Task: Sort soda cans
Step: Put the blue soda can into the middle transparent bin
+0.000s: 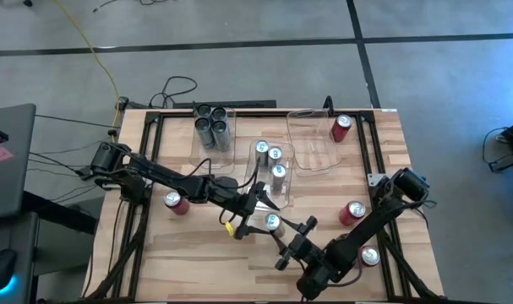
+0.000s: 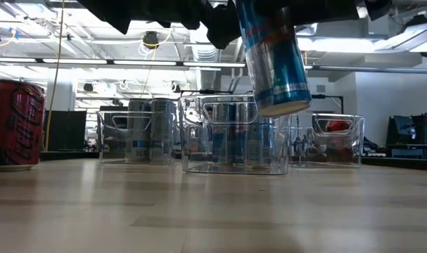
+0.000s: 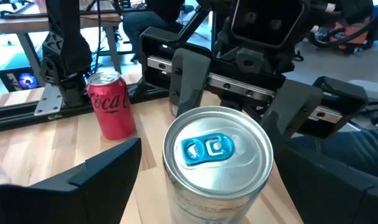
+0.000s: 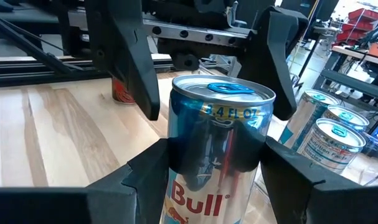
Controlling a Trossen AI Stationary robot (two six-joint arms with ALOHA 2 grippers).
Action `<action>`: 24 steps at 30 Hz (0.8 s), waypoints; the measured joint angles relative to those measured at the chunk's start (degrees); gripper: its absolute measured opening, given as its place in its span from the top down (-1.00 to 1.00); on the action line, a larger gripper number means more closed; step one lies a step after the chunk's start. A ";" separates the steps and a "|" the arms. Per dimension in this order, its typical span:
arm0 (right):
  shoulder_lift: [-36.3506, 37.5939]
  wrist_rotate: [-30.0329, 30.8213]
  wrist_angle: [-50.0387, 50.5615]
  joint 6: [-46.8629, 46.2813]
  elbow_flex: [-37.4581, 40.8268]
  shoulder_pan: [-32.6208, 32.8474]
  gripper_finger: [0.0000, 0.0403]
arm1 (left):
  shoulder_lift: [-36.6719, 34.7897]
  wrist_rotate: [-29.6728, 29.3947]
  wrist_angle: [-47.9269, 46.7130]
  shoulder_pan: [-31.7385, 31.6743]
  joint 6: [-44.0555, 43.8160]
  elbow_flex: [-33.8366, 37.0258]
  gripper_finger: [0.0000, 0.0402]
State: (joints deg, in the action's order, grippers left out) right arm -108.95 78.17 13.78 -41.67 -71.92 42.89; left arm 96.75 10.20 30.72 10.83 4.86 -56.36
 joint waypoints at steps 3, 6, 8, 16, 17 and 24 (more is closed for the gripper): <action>0.02 0.00 0.02 0.13 0.00 0.00 -0.17 | 0.00 0.00 0.01 0.00 -0.11 0.00 -0.79; 0.02 0.00 -0.08 0.13 0.00 -0.04 -0.17 | 0.00 -0.16 -0.35 0.00 -0.04 -0.02 -0.74; 0.02 0.00 -0.16 0.13 0.00 -0.07 -0.17 | 0.00 -0.39 -0.07 0.00 -0.15 -0.02 -0.66; 0.02 0.00 -0.17 0.13 0.00 -0.31 -0.17 | 0.00 -0.37 -0.13 -0.04 -0.13 -0.04 -0.24; 0.02 0.00 -0.17 0.11 0.00 -0.31 -0.17 | 0.00 -0.35 -0.11 -0.04 -0.13 -0.04 -0.22; 0.02 0.00 -0.14 -1.09 0.00 -0.75 -0.17 | 0.00 -0.35 -0.03 -0.04 -0.67 -0.04 -0.20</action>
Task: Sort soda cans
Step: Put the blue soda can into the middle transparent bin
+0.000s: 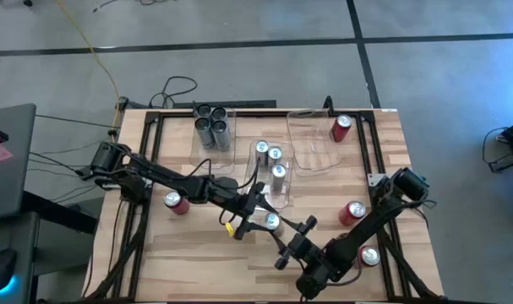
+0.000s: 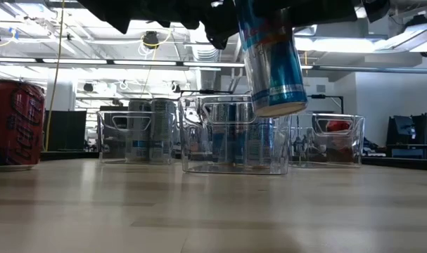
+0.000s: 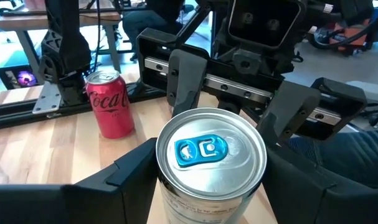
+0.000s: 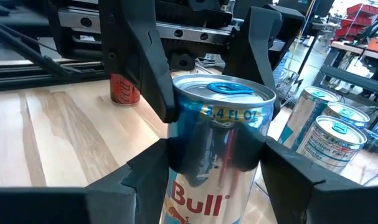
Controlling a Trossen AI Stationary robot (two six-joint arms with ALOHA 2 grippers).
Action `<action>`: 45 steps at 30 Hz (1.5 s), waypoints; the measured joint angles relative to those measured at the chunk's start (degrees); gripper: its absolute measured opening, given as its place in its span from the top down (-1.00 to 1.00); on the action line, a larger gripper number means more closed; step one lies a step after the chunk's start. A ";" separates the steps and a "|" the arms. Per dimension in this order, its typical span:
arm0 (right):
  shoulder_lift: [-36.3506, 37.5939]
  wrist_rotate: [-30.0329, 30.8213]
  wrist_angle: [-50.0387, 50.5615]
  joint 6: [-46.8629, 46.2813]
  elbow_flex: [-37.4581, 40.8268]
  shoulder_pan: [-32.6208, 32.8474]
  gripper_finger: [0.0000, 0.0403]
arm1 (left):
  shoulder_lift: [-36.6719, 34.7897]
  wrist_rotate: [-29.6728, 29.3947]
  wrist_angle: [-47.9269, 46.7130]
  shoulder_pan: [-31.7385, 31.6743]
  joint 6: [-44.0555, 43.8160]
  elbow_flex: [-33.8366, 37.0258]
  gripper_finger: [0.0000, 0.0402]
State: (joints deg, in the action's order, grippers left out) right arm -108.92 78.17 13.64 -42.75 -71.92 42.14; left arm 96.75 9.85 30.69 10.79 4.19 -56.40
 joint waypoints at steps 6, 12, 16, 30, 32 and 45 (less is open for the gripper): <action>0.00 -0.71 -1.07 -0.71 0.00 -0.36 -0.34 | -0.07 0.09 0.10 -0.02 -0.60 0.00 -0.19; 1.10 -6.39 -1.44 -1.84 0.00 -0.12 -0.82 | -0.07 -0.04 -0.05 0.02 -0.60 0.07 -0.19; 1.36 -7.55 -1.74 -2.26 -0.04 0.08 -0.91 | -0.06 -0.19 -0.05 0.02 -0.60 0.07 -0.19; 5.61 -9.73 19.73 -26.30 -0.09 8.88 -0.93 | -12.14 -6.44 -16.52 -4.42 3.56 -2.48 -0.19; 6.15 -9.70 24.39 -31.26 -0.09 9.93 -0.90 | -13.84 -7.69 -20.04 -6.59 4.15 -2.69 -0.19; 6.22 -9.20 36.30 -46.35 0.00 11.38 -0.87 | -10.85 -8.03 -19.74 -16.53 3.16 -0.84 -0.20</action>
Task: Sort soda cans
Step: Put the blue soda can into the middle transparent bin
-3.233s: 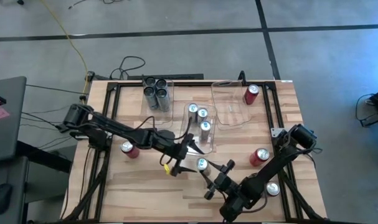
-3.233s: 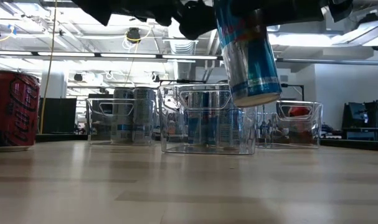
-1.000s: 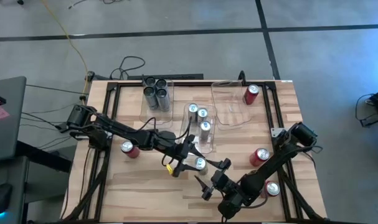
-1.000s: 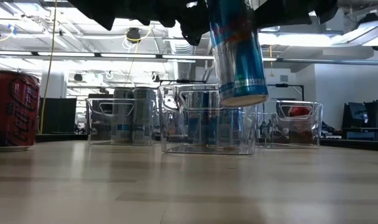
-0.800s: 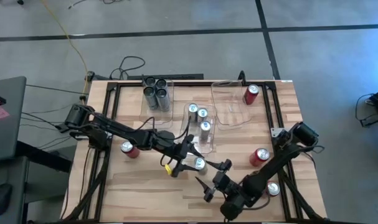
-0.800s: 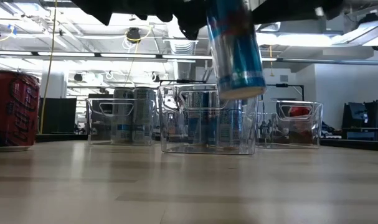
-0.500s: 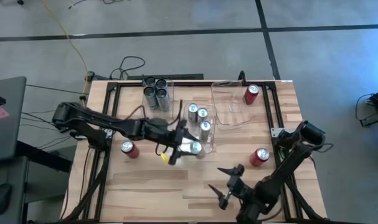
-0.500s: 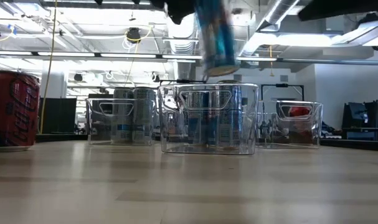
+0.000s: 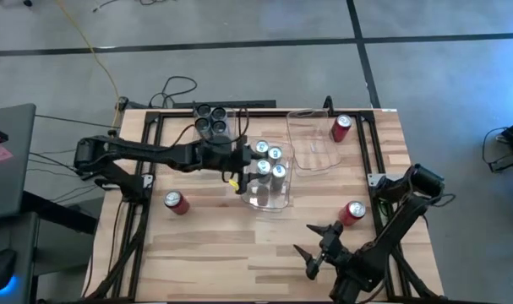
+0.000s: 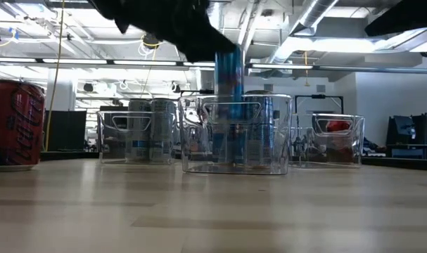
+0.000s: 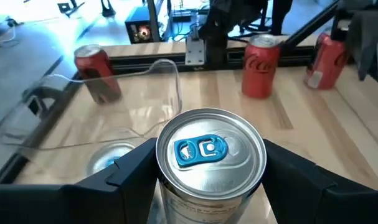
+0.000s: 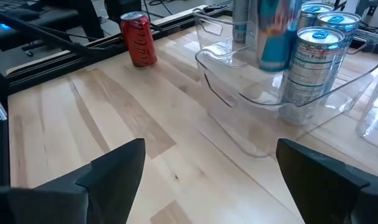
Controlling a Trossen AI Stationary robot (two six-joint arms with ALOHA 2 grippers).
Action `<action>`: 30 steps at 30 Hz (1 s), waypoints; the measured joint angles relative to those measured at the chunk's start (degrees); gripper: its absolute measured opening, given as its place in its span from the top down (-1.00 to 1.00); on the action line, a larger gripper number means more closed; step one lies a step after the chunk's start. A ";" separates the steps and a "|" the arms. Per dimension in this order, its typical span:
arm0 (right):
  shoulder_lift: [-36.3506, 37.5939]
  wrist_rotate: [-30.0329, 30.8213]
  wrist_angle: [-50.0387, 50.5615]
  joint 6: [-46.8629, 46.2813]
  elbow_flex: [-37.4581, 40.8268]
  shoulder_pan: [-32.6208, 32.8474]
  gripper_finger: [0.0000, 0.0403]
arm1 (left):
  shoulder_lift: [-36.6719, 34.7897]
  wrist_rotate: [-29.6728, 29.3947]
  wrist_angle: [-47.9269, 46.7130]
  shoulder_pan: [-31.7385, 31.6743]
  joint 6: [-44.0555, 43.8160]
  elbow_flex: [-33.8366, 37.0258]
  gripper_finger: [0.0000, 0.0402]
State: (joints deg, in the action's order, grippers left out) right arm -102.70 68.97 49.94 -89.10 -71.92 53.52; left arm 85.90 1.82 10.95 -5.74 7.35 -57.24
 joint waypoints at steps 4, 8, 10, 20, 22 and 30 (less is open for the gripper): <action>-0.02 0.00 0.45 0.00 0.00 -0.03 -0.87 | 3.17 0.81 2.70 -1.42 -0.33 1.59 -0.20; -0.04 0.03 0.50 -0.02 0.00 -0.03 -0.87 | 6.17 0.03 3.43 -2.62 -1.02 2.00 -0.20; -0.04 0.02 0.50 0.00 0.00 -0.03 -0.87 | 7.48 0.14 3.75 -2.97 -1.05 2.00 -0.20; -0.08 0.02 0.68 0.44 0.00 -0.03 -0.87 | 10.89 0.27 6.61 -4.28 -1.92 2.00 -0.21; -0.08 0.02 0.76 0.46 0.00 -0.03 -0.87 | 10.63 0.35 6.14 -4.26 -2.03 2.00 -0.21; -0.10 0.00 0.55 0.50 0.00 0.15 -0.87 | 10.34 0.28 2.44 -4.26 -1.93 1.91 -0.45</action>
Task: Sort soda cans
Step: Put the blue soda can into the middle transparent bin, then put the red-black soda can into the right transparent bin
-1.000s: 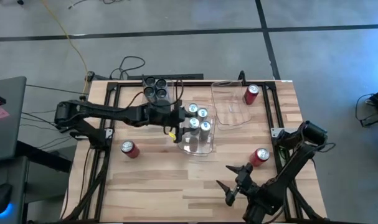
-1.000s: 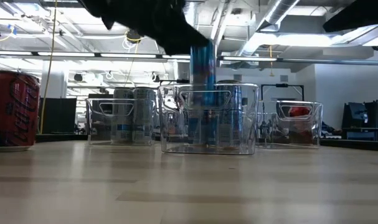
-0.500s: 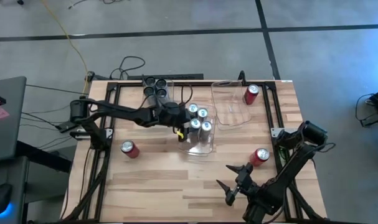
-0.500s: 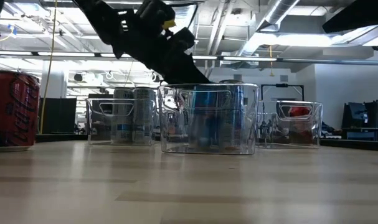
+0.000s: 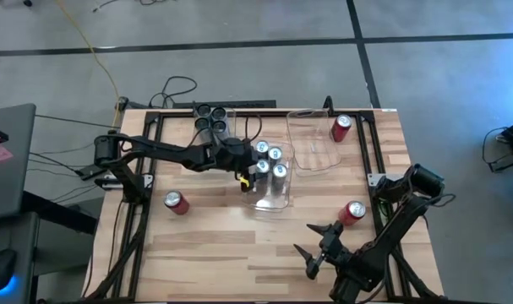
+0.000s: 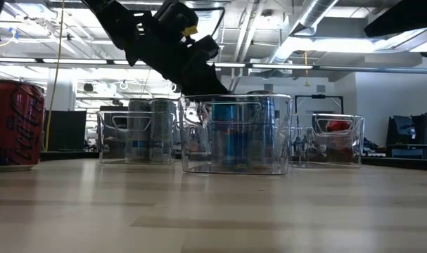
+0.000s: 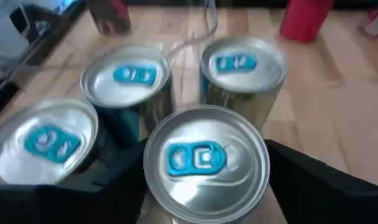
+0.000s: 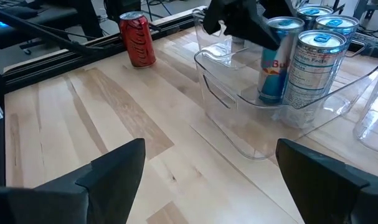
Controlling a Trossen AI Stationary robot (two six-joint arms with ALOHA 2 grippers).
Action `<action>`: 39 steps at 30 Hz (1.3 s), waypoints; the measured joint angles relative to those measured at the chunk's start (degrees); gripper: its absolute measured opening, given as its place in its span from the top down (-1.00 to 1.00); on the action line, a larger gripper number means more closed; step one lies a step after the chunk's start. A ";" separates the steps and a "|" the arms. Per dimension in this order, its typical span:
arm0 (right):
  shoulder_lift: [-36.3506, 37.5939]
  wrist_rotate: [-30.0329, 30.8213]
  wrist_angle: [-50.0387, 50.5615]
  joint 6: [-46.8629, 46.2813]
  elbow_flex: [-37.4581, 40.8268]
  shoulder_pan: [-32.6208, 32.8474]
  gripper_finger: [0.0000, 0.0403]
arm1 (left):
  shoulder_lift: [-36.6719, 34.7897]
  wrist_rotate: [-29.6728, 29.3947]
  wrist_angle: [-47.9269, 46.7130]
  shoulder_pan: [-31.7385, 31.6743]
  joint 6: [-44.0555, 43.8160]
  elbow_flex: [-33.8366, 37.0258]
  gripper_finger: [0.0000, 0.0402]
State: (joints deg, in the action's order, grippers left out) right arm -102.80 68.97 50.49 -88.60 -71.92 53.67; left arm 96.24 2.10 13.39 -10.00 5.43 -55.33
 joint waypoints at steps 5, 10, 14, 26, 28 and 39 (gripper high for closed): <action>0.00 -0.02 -0.06 0.11 0.00 -0.04 -0.87 | 0.03 0.05 -0.61 0.01 0.04 0.01 -0.70; 0.00 -0.02 -0.04 0.09 0.00 -0.04 -0.87 | -0.09 0.12 -1.23 0.04 -0.28 0.02 -0.83; 0.36 -0.07 1.23 -0.84 0.00 0.01 -0.87 | -2.76 0.12 -4.89 0.19 -0.26 0.09 -0.85; 13.79 -13.27 29.91 -16.06 0.00 -6.95 -0.86 | -22.60 -6.76 -14.91 4.03 1.82 0.09 -0.85; 16.65 -13.78 32.63 -14.01 0.00 -9.63 -0.86 | -24.75 -8.97 -15.24 4.97 2.68 0.09 -0.86; 35.53 -15.67 34.28 10.53 0.00 -41.39 -0.86 | -24.26 -11.85 -16.50 4.52 5.05 0.09 -0.86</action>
State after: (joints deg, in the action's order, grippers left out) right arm -67.27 53.30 84.77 -78.07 -71.92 12.28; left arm 71.98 -9.75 -3.11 -5.48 10.48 -55.24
